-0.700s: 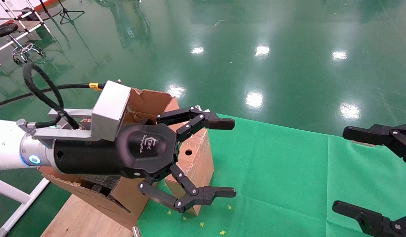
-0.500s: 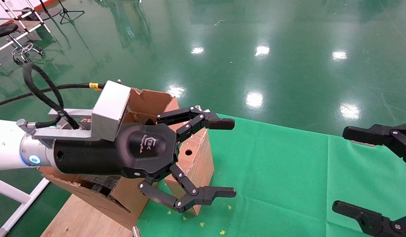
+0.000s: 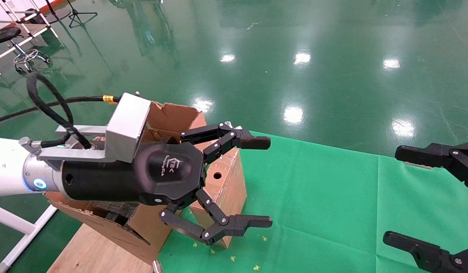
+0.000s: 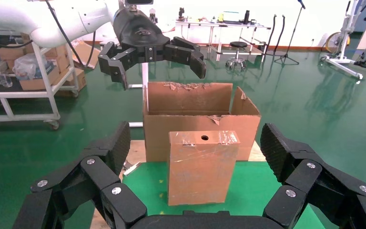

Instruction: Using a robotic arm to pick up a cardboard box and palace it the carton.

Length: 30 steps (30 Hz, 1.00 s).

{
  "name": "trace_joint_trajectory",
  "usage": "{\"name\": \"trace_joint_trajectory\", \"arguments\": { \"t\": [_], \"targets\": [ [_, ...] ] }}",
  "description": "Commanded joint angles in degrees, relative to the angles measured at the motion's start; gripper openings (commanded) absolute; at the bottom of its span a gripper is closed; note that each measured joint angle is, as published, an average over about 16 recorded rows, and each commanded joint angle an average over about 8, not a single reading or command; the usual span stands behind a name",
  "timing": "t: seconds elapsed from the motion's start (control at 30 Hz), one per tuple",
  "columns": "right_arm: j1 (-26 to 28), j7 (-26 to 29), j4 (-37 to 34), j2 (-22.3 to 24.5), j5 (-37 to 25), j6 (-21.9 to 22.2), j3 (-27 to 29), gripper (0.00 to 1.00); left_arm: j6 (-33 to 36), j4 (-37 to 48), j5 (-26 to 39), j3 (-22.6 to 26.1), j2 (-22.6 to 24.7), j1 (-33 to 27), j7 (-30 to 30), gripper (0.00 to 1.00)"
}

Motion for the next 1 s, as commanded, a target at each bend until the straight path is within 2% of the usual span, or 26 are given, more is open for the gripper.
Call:
{"name": "trace_joint_trajectory", "arguments": {
  "t": [0.03, 0.07, 0.1, 0.4, 0.67, 0.77, 1.0],
  "targets": [
    [0.00, 0.00, 0.00, 0.00, 0.00, 0.00, 0.00, 0.06, 0.21, -0.01, -0.11, -0.05, -0.03, 0.01, 0.20, 1.00],
    [0.00, 0.00, 0.00, 0.00, 0.00, 0.00, 0.00, 0.01, -0.27, -0.19, 0.60, 0.04, -0.18, -0.13, 0.19, 1.00],
    [0.00, 0.00, 0.00, 0.00, 0.00, 0.00, 0.00, 0.00, -0.86, -0.43, 1.46, 0.16, -0.37, -0.30, 0.12, 1.00],
    [0.00, 0.00, -0.01, 0.01, 0.00, 0.01, 0.00, 0.00, -7.69, -2.45, 11.31, 3.08, -1.15, -3.03, -4.63, 1.00],
    [0.00, -0.01, -0.02, 0.02, 0.00, 0.02, 0.00, 0.00, -9.12, -2.74, 13.93, 3.84, -1.00, -4.23, -5.00, 1.00],
    [0.00, -0.01, -0.03, 0.02, 0.00, 0.02, 0.00, 0.00, -11.25, -3.04, 17.09, 4.38, -1.02, -5.01, -5.40, 1.00],
    [0.00, -0.01, -0.03, 0.02, 0.00, 0.02, 0.00, 0.00, -16.38, -3.78, 26.24, 7.43, 0.89, -8.97, -11.84, 1.00]
  ]
}}
